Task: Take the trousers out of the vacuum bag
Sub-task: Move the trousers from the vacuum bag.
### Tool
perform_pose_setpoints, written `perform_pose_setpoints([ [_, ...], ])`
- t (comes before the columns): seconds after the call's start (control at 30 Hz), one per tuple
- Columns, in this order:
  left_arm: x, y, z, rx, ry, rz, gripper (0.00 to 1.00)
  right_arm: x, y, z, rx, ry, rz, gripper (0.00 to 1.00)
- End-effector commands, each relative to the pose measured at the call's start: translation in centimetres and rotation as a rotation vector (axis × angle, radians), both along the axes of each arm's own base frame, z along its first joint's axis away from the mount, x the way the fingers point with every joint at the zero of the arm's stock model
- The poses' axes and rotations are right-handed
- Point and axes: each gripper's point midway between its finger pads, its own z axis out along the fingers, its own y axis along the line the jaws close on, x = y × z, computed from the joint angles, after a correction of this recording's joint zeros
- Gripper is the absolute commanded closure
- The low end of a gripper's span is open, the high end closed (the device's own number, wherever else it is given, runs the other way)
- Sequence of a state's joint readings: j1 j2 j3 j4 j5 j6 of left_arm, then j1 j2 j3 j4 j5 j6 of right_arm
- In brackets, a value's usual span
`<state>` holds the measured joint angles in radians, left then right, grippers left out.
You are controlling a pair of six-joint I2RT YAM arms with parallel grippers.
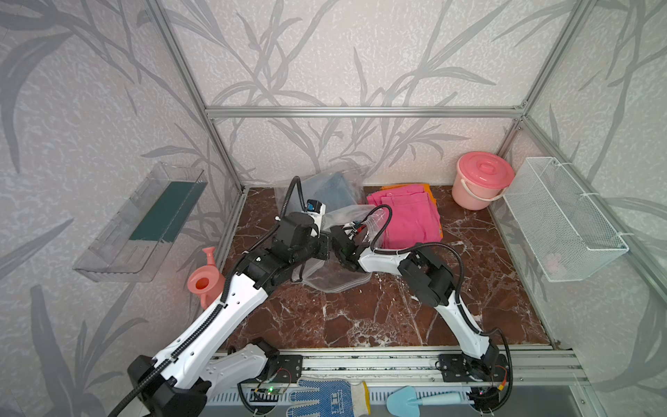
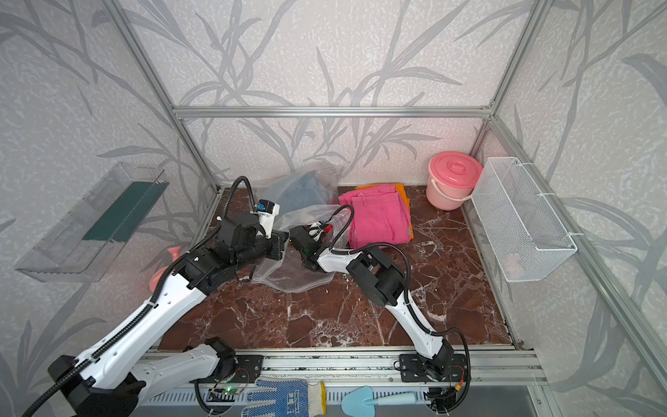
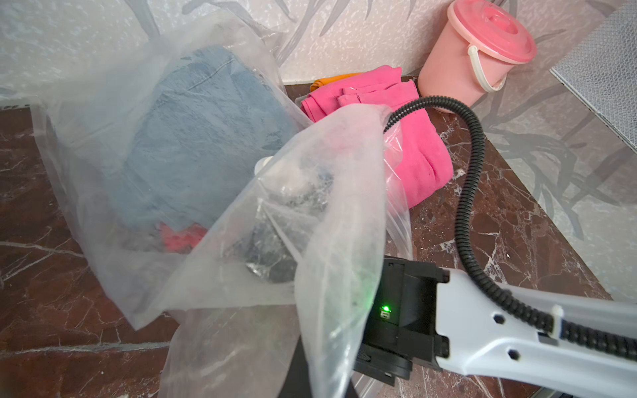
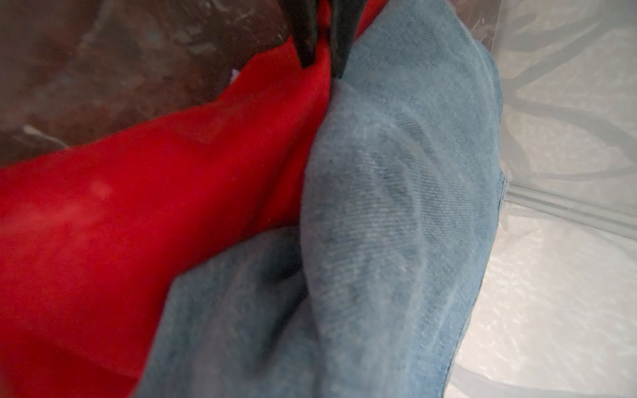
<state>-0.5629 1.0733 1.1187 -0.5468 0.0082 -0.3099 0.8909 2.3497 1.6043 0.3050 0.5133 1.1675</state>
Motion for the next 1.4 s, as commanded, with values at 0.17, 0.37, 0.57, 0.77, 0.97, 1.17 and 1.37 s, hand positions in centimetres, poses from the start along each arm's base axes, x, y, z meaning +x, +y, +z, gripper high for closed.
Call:
perform_pose_setpoints([
  [0.17,0.7,0.9,-0.6,0.025,-0.001,0.059,1.0,-2.0,2.2,3.9,0.066,-0.051,0.053,0.98],
  [0.37,1.0,1.4,-0.8,0.032,0.001,0.085,1.0,-4.4,5.4,4.8,0.073,-0.059,0.136,0.98],
  [0.57,1.1,1.9,-1.0,0.032,0.007,0.102,1.0,-4.6,2.0,5.8,0.044,-0.077,0.095,0.98],
  [0.77,1.1,2.1,-1.0,0.03,0.009,0.107,1.0,-4.9,-1.0,6.9,0.021,-0.099,0.075,0.98],
  [0.97,1.3,2.2,-1.2,0.032,0.017,0.116,1.0,-8.2,1.8,6.0,0.034,-0.076,0.16,0.98],
  [1.17,1.4,2.3,-1.3,0.031,0.021,0.121,1.0,-12.2,5.4,5.7,0.055,-0.056,0.263,0.98],
  [1.37,1.4,2.4,-1.5,0.035,0.024,0.124,1.0,-10.7,2.5,6.7,0.047,-0.079,0.203,0.98],
])
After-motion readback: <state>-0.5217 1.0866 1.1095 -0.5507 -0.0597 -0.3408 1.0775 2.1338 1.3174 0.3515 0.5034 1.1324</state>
